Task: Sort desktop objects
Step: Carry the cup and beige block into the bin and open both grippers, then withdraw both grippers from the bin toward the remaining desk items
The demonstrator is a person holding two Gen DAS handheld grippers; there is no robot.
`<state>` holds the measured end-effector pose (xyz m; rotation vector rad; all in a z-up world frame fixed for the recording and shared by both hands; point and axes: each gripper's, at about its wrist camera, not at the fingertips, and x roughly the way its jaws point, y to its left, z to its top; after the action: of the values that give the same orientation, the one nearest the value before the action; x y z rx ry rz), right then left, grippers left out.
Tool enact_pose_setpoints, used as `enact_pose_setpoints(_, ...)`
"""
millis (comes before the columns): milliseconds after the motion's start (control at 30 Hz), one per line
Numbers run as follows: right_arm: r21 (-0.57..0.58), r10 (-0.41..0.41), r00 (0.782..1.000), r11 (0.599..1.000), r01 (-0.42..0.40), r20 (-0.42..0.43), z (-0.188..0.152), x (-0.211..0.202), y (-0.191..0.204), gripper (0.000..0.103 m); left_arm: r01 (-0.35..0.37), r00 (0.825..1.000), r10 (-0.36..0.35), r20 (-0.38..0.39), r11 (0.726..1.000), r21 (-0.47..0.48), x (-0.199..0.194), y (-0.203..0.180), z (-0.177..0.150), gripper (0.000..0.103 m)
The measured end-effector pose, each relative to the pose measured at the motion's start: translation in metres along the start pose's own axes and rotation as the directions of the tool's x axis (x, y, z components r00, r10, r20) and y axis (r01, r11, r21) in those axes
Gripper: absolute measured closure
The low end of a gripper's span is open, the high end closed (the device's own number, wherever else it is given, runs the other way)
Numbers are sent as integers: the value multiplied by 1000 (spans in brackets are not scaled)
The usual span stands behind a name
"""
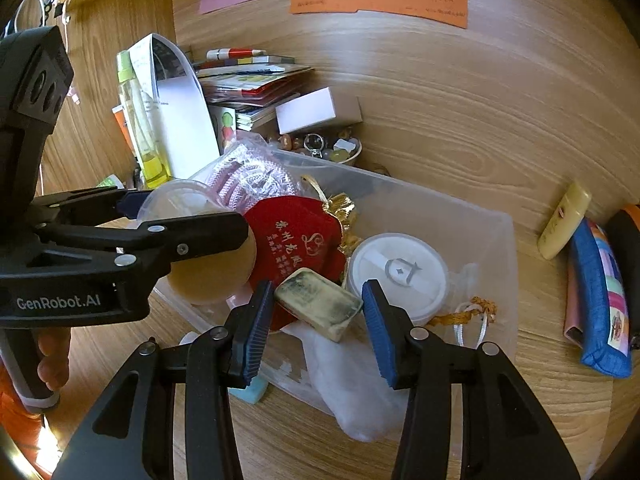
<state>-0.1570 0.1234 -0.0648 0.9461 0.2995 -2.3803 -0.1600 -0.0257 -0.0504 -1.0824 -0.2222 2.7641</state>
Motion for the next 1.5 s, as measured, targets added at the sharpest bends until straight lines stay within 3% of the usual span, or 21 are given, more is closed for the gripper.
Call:
enact_pose_setpoints(167,-5,11,1000,1000,-11,-1,2,-2,2,59,5,1000,-6,-24,1000,-25,-1,3,0,37)
enact_pose_setpoints(233,-9,5,1000,1000,-4,12,2,-5,3,53,9,1000,-10,-30,999,-38,-2,3,0,37)
enact_pose_setpoints(367,-15,-5,999,1000,6,48,3,-15,4,48,5,1000,-5,13,1000,-15,-18,-4,3,36)
enact_pose_setpoints(500,-13,-27,997,1000,28,73,4,-22,4,37,-9,999,9,49,1000,8,-34,-10,8,34)
enact_pose_setpoints(600,-15,-42,996,999,43,84,5,-29,5,35,-21,997,21,68,1000,10,-43,-10,9,29)
enact_pose_setpoints(733,-11,-86,990,996,88,109,5,-40,7,19,-48,994,46,94,999,16,-54,-11,5,24)
enact_pose_setpoints(833,-5,-99,988,995,100,116,3,-47,9,19,-75,990,72,118,997,15,-65,-8,0,13)
enact_pose_setpoints(1000,9,-114,987,994,113,114,-5,-57,13,19,-109,985,105,138,994,24,-78,-4,-12,9)
enact_pose_setpoints(1267,82,-72,996,994,67,59,-26,-63,26,18,-120,986,120,120,993,-4,-89,24,-39,9)
enact_pose_setpoints(1500,123,-94,995,988,95,-14,-49,-44,50,18,-105,991,109,80,993,-49,-92,52,-68,9)
